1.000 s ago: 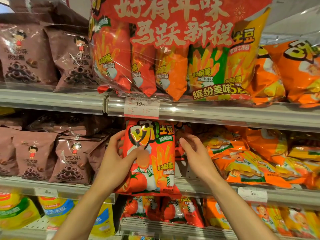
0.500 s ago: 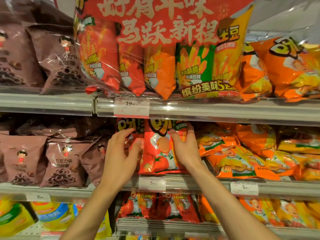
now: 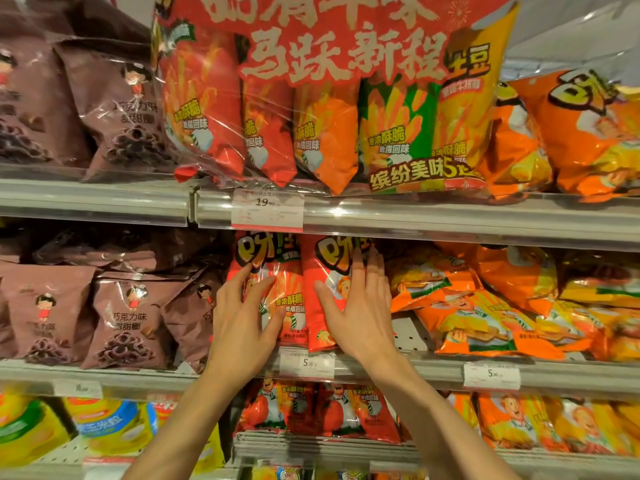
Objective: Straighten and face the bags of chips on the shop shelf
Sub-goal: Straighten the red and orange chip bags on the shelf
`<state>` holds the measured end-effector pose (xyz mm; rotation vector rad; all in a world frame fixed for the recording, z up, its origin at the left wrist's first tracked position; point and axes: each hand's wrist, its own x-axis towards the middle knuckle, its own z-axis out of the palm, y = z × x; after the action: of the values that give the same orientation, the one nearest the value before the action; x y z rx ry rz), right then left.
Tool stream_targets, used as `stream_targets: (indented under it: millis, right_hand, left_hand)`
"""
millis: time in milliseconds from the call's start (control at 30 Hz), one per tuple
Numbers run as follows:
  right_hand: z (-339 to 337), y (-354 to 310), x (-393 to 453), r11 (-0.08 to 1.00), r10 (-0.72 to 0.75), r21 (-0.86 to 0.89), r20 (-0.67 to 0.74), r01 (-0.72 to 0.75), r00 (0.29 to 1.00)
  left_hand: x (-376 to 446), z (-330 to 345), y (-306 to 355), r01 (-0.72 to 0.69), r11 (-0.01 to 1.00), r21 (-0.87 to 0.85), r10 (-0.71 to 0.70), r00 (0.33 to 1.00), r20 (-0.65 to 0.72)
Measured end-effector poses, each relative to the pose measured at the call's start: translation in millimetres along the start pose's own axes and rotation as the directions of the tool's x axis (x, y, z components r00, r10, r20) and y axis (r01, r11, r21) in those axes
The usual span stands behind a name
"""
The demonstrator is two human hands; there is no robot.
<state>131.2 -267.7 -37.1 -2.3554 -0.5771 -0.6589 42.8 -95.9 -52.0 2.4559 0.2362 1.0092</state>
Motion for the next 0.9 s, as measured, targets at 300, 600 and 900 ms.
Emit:
stream_targets:
  millis: [300,600,900]
  right_hand:
    - [-2.0,-6.7,-2.2,0.995,0.046,0.085,0.040,-0.050,0.998]
    - [-62.1,3.2,-48.8,0.913,0.162,0.369,0.060,-0.173,0.985]
    - [-81.3,50.2,-141.4,0.729,0.450,0.459,0.239,-0.508,0.860]
  left_hand:
    - [-3.3,-0.8,-0.1,-0.012,0.998,-0.069,0.014,0.999,0.030]
    - [-32.1,-32.2,6.1,0.049,0.947,-0.317,-0.048,0.999,0.011]
    - [-99.9,-17.9,16.8,0.411,0.687,-0.600,-0.227,0.905,0.360]
